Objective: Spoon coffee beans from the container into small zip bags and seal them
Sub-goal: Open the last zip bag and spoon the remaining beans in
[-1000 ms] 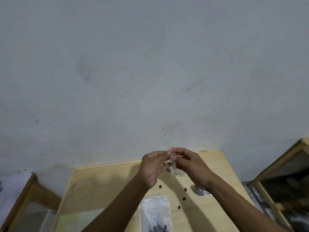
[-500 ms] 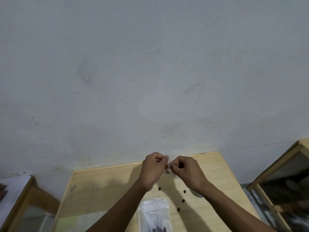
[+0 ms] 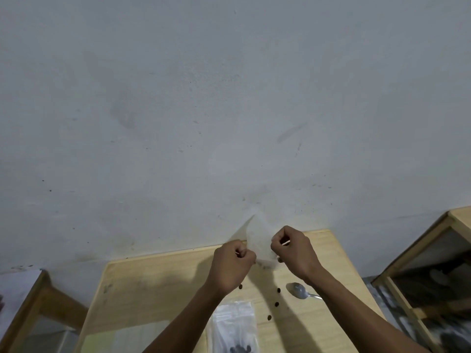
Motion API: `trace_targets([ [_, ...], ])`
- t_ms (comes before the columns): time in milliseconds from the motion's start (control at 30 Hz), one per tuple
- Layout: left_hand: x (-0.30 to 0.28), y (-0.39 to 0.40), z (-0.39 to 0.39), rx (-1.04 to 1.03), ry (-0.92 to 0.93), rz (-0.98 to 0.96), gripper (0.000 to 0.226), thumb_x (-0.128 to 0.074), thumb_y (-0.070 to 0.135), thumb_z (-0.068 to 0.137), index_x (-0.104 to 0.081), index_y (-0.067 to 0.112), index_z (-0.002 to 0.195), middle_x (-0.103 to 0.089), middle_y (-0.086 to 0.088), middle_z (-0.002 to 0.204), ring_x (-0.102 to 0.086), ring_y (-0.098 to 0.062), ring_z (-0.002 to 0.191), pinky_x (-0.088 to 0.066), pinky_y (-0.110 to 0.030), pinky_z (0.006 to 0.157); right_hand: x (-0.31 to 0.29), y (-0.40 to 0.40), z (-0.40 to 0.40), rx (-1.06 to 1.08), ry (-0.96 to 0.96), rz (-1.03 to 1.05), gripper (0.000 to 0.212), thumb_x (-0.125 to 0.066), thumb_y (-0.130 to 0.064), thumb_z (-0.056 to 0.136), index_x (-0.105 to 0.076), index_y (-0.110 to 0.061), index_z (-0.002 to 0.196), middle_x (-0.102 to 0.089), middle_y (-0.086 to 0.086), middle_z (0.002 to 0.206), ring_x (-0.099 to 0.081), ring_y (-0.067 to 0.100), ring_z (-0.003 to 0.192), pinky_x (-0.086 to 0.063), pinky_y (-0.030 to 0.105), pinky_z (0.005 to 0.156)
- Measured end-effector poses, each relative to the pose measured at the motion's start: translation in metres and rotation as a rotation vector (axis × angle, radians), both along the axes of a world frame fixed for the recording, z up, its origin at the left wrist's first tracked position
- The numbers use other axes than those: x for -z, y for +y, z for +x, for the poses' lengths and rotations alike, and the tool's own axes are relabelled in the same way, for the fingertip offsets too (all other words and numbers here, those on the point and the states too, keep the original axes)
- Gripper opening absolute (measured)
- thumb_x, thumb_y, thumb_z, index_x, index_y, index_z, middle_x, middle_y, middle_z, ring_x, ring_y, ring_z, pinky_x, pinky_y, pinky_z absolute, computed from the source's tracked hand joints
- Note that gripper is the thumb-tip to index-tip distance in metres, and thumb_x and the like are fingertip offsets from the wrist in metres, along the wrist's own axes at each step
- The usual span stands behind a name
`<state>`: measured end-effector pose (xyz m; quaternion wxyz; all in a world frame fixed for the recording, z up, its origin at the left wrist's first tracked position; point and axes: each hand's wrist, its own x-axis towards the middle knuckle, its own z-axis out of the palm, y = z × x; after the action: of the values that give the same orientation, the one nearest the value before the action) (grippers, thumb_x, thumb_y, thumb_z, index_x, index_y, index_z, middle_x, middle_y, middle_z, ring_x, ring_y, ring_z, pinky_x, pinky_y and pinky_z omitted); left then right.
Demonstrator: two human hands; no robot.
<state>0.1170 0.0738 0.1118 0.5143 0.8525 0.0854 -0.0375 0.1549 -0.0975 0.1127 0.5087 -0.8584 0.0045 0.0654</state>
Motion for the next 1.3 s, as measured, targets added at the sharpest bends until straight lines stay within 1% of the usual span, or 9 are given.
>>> trace_targets([
  [133, 0.0, 0.001, 0.003, -0.055, -0.041, -0.059, 0.016, -0.06, 0.006, 0.08, -0.049, 0.015, 0.089, -0.052, 0.006, 0.073, -0.049, -0.005, 0.052, -0.039, -0.013, 0.051, 0.001, 0.003, -0.002, -0.122, -0.015, -0.038, 0.009, -0.058, -0.014, 0.09, -0.06, -0.023, 0.092, -0.067, 0.0, 0.083, -0.068, 0.021, 0.064, -0.056, 0.035, 0.059],
  [233, 0.0, -0.003, 0.004, -0.068, 0.001, -0.193, 0.025, -0.062, 0.007, 0.079, -0.053, 0.023, 0.096, -0.06, 0.002, 0.086, -0.067, -0.017, 0.07, -0.058, -0.039, 0.068, 0.003, 0.011, -0.006, -0.164, -0.006, -0.061, 0.014, -0.063, -0.017, 0.089, -0.062, -0.027, 0.099, -0.068, -0.002, 0.082, -0.062, 0.007, 0.061, -0.047, 0.021, 0.052],
  [333, 0.0, -0.004, 0.003, -0.037, 0.026, -0.206, 0.031, -0.058, 0.011, 0.077, -0.055, 0.034, 0.097, -0.062, -0.002, 0.091, -0.069, -0.024, 0.075, -0.057, -0.052, 0.062, 0.004, 0.013, -0.007, -0.18, 0.003, -0.103, 0.016, -0.062, -0.013, 0.09, -0.065, -0.025, 0.1, -0.069, 0.0, 0.081, -0.063, 0.01, 0.063, -0.052, 0.028, 0.061],
  [467, 0.001, 0.0, 0.001, 0.035, -0.009, -0.058, 0.041, -0.056, 0.007, 0.081, -0.052, 0.042, 0.101, -0.058, 0.0, 0.1, -0.063, -0.015, 0.07, -0.056, -0.038, 0.057, 0.003, 0.002, -0.004, -0.198, -0.009, -0.109, 0.038, -0.049, 0.004, 0.089, -0.068, -0.022, 0.108, -0.065, 0.008, 0.089, -0.068, 0.023, 0.069, -0.059, 0.027, 0.059],
  [600, 0.008, 0.002, 0.0, 0.242, -0.157, 0.07, 0.061, -0.057, 0.008, 0.085, -0.046, 0.046, 0.131, -0.044, 0.019, 0.138, -0.047, 0.01, 0.12, -0.047, -0.019, 0.095, 0.001, -0.004, -0.004, -0.265, -0.11, -0.224, 0.05, -0.044, 0.007, 0.086, -0.067, -0.017, 0.123, -0.066, -0.002, 0.11, -0.059, 0.003, 0.081, -0.044, 0.005, 0.066],
  [767, 0.013, 0.002, -0.002, 0.437, -0.173, 0.12, 0.061, -0.06, 0.037, 0.093, -0.033, 0.044, 0.147, -0.024, 0.034, 0.153, -0.011, 0.017, 0.142, -0.019, -0.014, 0.115, 0.002, -0.009, -0.001, -0.308, -0.054, -0.238, 0.054, -0.036, 0.006, 0.085, -0.069, -0.031, 0.108, -0.07, -0.006, 0.083, -0.061, -0.001, 0.07, -0.046, 0.014, 0.066],
  [933, 0.02, -0.002, -0.001, 0.442, -0.207, 0.259, 0.102, -0.079, 0.058, 0.069, -0.022, 0.04, 0.152, -0.019, 0.034, 0.154, -0.011, 0.015, 0.142, -0.02, -0.017, 0.117, 0.008, -0.011, -0.003, -0.149, 0.092, 0.06, 0.024, -0.039, 0.003, 0.09, -0.046, -0.016, 0.102, -0.074, 0.003, 0.098, -0.073, 0.013, 0.079, -0.055, 0.033, 0.07],
  [1167, 0.034, -0.008, 0.003, 0.333, -0.322, 0.21, 0.074, -0.08, 0.052, 0.068, -0.049, 0.04, 0.134, -0.044, 0.032, 0.138, -0.029, 0.011, 0.137, -0.032, -0.023, 0.112, 0.011, -0.013, -0.005, -0.036, 0.216, 0.28, 0.013, -0.051, 0.004, 0.093, -0.047, -0.008, 0.09, -0.074, 0.015, 0.09, -0.073, 0.028, 0.086, -0.054, 0.032, 0.065],
  [1300, 0.038, -0.006, 0.005, 0.257, -0.234, 0.171, 0.071, -0.08, 0.059, 0.062, -0.051, 0.048, 0.126, -0.051, 0.039, 0.124, -0.052, 0.005, 0.115, -0.053, -0.035, 0.087, 0.004, -0.023, -0.004, -0.035, 0.283, 0.337, 0.023, -0.075, -0.003, 0.079, -0.054, -0.005, 0.087, -0.07, 0.021, 0.078, -0.068, 0.027, 0.071, -0.055, 0.032, 0.063],
])
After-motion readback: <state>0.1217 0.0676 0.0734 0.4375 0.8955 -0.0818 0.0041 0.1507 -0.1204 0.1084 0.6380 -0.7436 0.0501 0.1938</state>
